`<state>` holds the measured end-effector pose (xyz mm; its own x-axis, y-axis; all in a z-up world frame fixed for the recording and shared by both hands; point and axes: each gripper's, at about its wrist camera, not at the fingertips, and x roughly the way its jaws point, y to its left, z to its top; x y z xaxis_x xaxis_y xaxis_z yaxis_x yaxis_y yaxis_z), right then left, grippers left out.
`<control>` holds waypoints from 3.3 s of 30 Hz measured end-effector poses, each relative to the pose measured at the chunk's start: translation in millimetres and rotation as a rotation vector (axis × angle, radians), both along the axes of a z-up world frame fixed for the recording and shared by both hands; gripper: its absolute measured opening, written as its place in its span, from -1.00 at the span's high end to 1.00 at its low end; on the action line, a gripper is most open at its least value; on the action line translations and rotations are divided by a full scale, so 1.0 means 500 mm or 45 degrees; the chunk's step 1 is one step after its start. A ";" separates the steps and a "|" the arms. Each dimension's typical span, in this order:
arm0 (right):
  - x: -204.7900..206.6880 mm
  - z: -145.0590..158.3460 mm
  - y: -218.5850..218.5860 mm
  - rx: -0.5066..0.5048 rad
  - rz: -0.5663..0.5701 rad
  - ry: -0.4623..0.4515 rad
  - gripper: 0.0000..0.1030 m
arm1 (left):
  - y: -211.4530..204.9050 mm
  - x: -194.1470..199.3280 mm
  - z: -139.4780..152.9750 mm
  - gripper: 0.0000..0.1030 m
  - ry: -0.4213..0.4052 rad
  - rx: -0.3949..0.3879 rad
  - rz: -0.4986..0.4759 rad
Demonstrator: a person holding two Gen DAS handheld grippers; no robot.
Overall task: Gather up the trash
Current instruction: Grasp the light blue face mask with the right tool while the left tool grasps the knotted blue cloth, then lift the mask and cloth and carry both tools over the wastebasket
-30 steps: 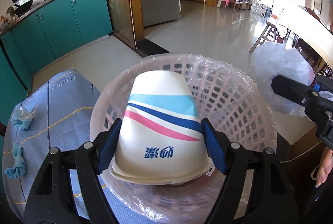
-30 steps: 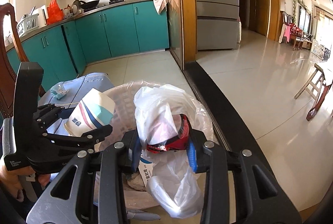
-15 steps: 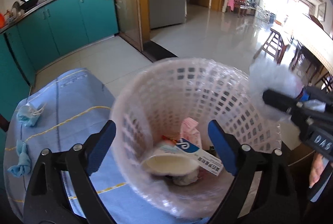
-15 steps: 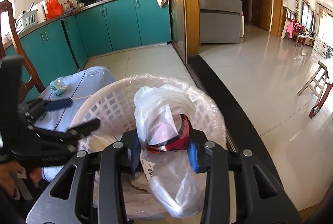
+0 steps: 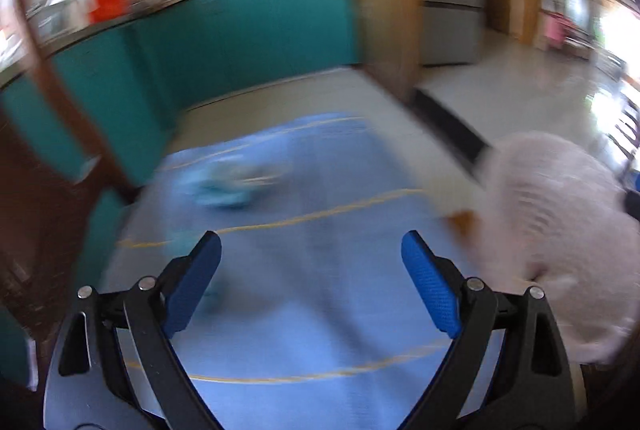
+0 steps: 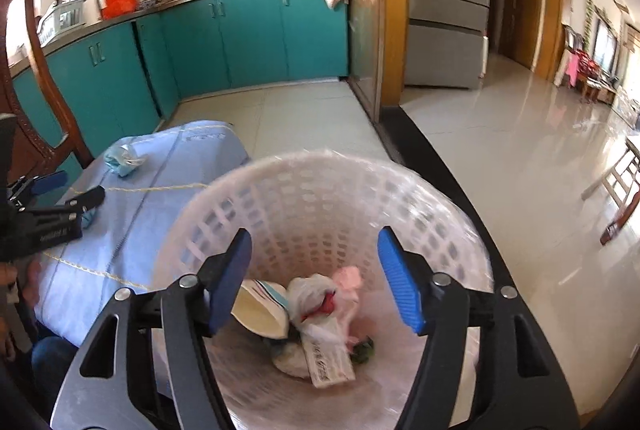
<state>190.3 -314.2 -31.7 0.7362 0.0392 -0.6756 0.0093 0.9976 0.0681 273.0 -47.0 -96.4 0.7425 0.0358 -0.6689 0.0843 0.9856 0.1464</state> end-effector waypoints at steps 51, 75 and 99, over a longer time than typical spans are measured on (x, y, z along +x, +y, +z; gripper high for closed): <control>0.096 -0.049 0.454 0.068 0.704 0.253 -0.34 | 0.310 -0.001 -0.094 0.13 0.316 -0.407 0.192; 0.168 -0.174 0.497 -0.042 0.578 0.319 0.32 | 0.246 0.037 -0.146 -0.23 0.403 -0.310 0.133; 0.026 0.043 0.360 0.018 0.480 -0.023 0.45 | 0.151 -0.110 0.040 0.35 -0.124 -0.128 0.049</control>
